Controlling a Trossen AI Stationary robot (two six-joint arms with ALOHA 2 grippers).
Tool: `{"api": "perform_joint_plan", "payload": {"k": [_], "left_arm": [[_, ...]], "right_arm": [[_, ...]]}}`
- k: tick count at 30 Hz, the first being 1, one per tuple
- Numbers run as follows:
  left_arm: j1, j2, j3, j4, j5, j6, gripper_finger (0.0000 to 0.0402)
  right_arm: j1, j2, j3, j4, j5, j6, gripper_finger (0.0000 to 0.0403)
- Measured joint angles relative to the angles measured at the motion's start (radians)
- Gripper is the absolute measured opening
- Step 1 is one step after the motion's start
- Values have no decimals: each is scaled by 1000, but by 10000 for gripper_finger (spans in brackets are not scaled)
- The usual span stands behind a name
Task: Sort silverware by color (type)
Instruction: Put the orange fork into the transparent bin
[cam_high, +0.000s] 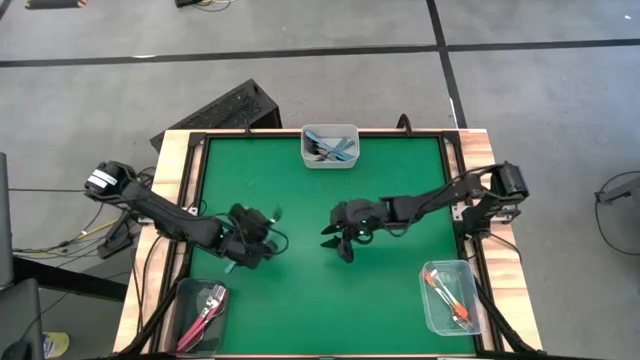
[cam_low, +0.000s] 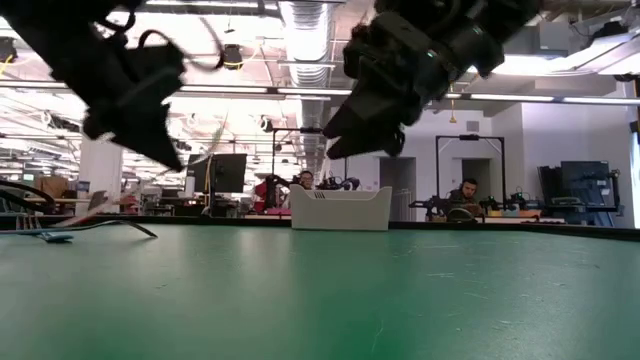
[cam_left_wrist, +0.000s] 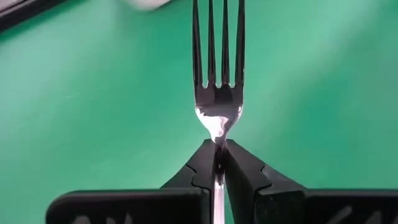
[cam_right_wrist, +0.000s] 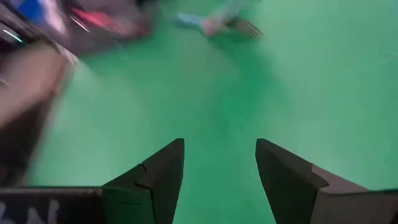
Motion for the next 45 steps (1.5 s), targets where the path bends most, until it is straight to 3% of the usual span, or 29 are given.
{"api": "perform_joint_plan", "payload": {"k": [7, 10, 14, 21, 31, 35, 41, 45], "left_arm": [[2, 90, -14, 491, -46, 364, 9], [15, 128, -14, 639, -66, 488, 9], [38, 167, -14, 780, -74, 609, 9], [65, 251, -2, 973, -91, 772, 9], [80, 288, 88, 1037, -87, 999, 9], [84, 288, 101, 1034, -55, 1020, 9], [97, 286, 100, 1024, 19, 1003, 10], [105, 286, 100, 998, 55, 988, 20]], "right_arm": [[22, -24, -219, 476, -6, 49, 223], [30, -23, -244, 592, 68, 48, 223], [64, -19, -244, 671, 263, 33, 223], [89, -19, -219, 690, 451, -25, 223], [88, -19, -218, 689, 525, -35, 220], [105, -19, -218, 683, 602, -35, 181], [130, -19, -218, 667, 622, -92, 29], [136, -20, -218, 633, 637, -112, 19]]}}
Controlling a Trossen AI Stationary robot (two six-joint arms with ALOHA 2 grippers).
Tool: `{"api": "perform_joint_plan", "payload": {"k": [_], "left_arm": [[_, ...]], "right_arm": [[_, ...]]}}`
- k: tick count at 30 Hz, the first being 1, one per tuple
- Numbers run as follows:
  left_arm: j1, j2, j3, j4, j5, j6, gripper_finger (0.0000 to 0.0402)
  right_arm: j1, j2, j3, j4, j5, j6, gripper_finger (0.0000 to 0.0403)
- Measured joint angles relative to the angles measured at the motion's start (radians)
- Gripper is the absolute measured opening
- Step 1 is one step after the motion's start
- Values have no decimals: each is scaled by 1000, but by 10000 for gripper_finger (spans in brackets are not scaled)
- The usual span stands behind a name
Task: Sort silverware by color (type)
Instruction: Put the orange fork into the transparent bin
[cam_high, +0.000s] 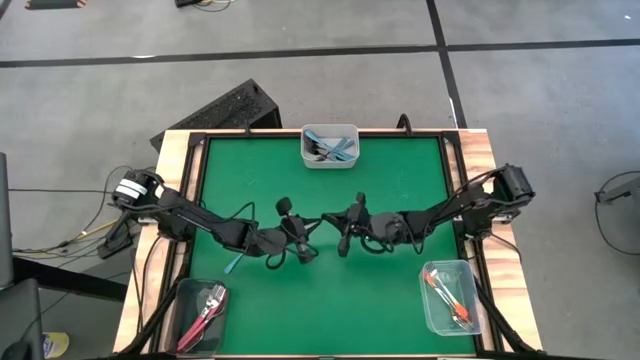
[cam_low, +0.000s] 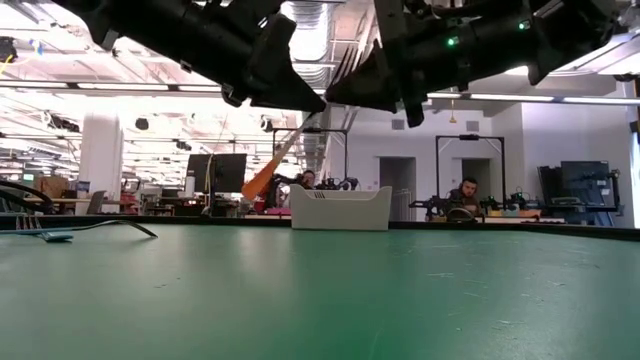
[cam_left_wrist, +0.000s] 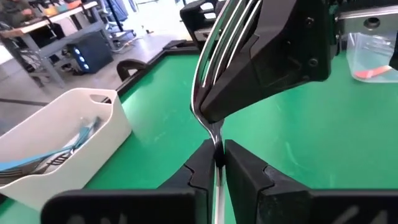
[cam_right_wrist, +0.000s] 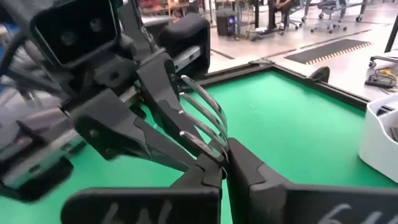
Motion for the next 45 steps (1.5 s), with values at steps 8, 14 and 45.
{"api": "perform_joint_plan", "payload": {"k": [8, 14, 45], "left_arm": [[12, 0, 0, -69, 41, -13, 64], [15, 0, 0, -142, 38, -17, 85], [99, 14, -20, -213, 67, -62, 87]], "right_arm": [[-10, -141, 51, -443, -26, 39, 16], [-18, -306, 192, -1048, -227, 200, 15], [479, -387, 565, -2180, -583, 1102, 17]]}}
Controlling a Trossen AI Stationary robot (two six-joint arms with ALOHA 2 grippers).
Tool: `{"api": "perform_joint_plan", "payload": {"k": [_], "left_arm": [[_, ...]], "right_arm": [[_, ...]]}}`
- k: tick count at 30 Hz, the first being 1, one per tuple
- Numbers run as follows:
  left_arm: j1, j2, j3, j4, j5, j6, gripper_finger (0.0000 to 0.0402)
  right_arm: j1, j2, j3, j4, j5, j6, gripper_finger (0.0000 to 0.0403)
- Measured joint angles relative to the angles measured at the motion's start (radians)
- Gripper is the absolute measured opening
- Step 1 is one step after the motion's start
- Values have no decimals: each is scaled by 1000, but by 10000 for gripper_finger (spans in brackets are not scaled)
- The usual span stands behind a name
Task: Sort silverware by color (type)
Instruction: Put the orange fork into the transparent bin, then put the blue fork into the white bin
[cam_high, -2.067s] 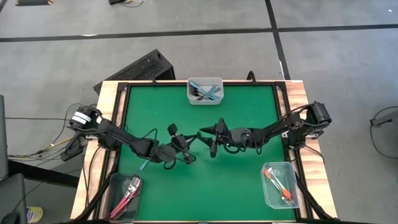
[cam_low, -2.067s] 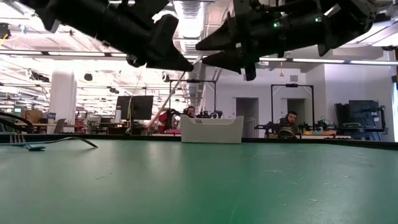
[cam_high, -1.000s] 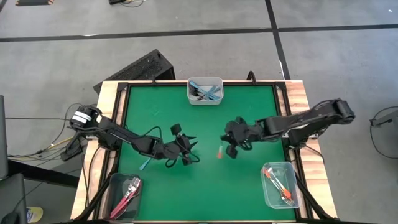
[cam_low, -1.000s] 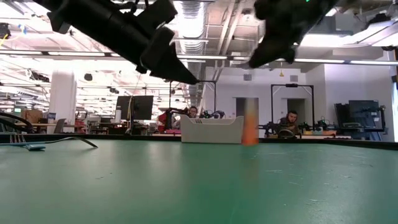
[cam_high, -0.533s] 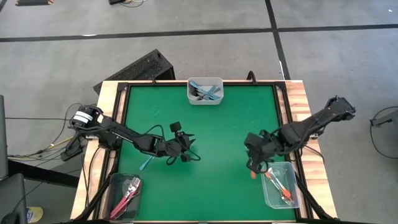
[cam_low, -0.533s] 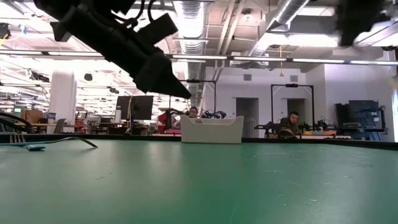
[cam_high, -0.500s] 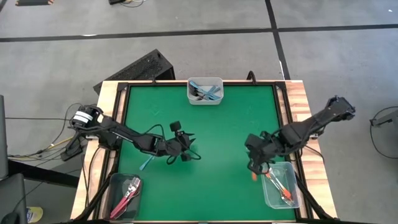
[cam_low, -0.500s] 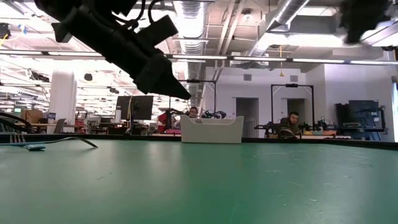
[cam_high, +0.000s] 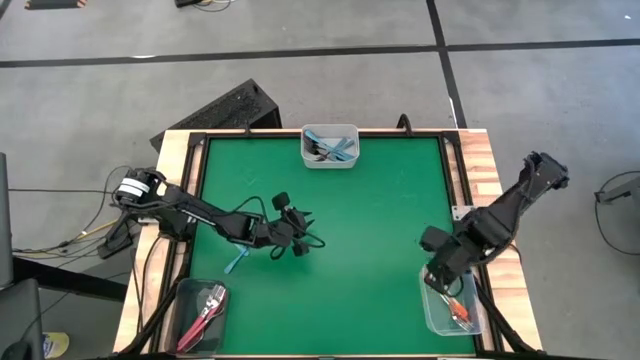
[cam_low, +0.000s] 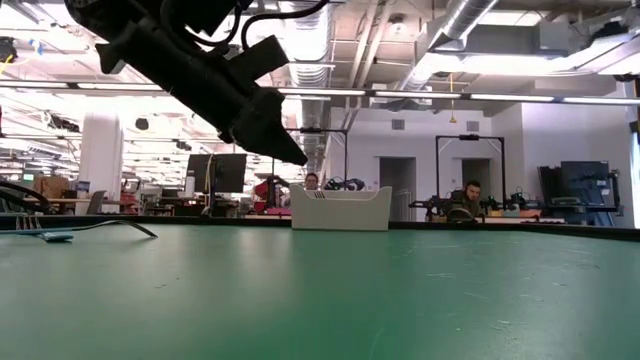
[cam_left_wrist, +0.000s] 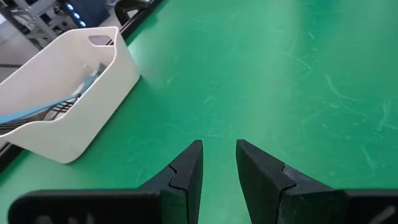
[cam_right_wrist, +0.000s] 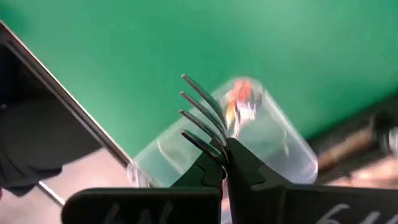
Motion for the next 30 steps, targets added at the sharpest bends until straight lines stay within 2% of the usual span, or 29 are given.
{"api": "perform_joint_plan", "payload": {"k": [10, 15, 20, 25, 30], "left_arm": [[1, -1, 0, -8, 0, -2, 87], [0, -1, 0, -14, 25, -7, 87], [-1, -1, 0, -12, 51, -37, 87], [-3, -4, 0, 23, 52, -46, 87], [-6, -7, 0, 78, 73, -23, 87]], "right_arm": [[171, 3, -87, 0, -58, 280, 20], [216, 4, -173, 9, -59, 365, 50], [225, 4, -202, 98, -78, 357, 97], [204, 4, -186, 92, -77, 355, 142], [174, 3, -173, 84, -47, 281, 162]]}}
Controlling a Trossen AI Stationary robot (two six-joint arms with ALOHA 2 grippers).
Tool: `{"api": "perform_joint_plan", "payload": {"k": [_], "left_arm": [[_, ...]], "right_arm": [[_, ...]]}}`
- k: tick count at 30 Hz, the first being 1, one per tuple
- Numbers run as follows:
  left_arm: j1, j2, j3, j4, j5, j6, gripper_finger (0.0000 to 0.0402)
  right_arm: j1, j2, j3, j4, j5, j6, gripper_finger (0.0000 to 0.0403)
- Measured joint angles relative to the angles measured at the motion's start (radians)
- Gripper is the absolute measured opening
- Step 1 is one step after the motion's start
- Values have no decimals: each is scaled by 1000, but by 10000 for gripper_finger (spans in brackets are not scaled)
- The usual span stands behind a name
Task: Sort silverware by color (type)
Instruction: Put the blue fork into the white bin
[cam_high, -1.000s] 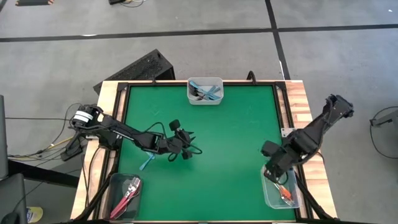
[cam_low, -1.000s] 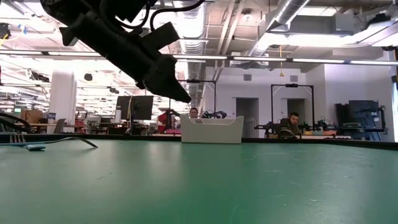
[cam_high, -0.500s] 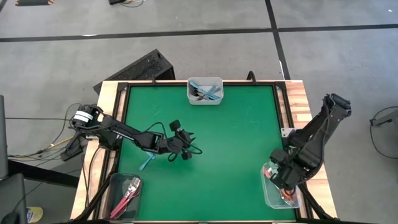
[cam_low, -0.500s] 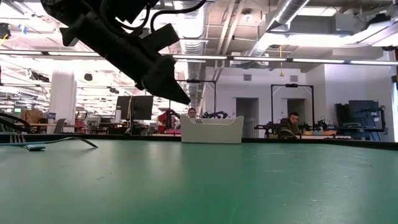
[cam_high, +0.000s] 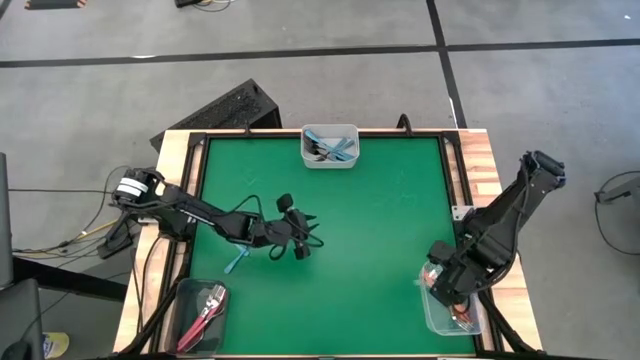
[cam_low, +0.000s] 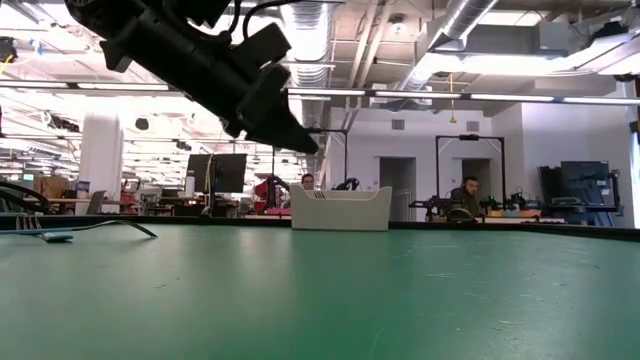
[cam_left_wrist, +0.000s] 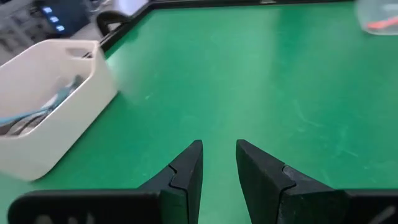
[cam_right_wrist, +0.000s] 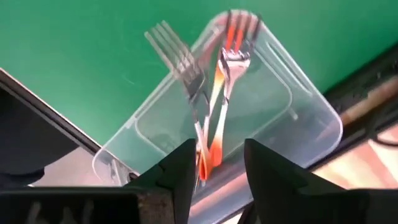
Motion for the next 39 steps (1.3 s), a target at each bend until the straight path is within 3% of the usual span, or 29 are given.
{"api": "perform_joint_plan", "payload": {"k": [4, 7, 14, 17, 23, 26, 31, 39], "left_arm": [[-19, -29, 8, 1, 62, 25, 87], [-42, -71, 9, -28, 63, 20, 87], [-134, -182, 9, -283, 46, -167, 87], [-189, -230, 10, -515, 58, -360, 87], [-280, -277, 9, -1018, 99, -826, 87], [-292, -278, -14, -1166, 119, -954, 87], [-245, -277, -103, -1135, 205, -976, 87], [-202, -277, -169, -1013, 290, -879, 87]], "right_arm": [[-40, 0, 0, 4, 59, -98, 160], [-81, 0, 0, 20, 164, -230, 156], [-219, 0, -14, 166, 698, -551, 152], [-301, 0, -14, 298, 818, -671, 152], [-438, 0, -14, 457, 821, -924, 152], [-492, 14, -14, 499, 821, -986, 152], [-549, 75, -14, 500, 800, -1003, 152], [-581, 197, -15, 498, 704, -1048, 152]]}}
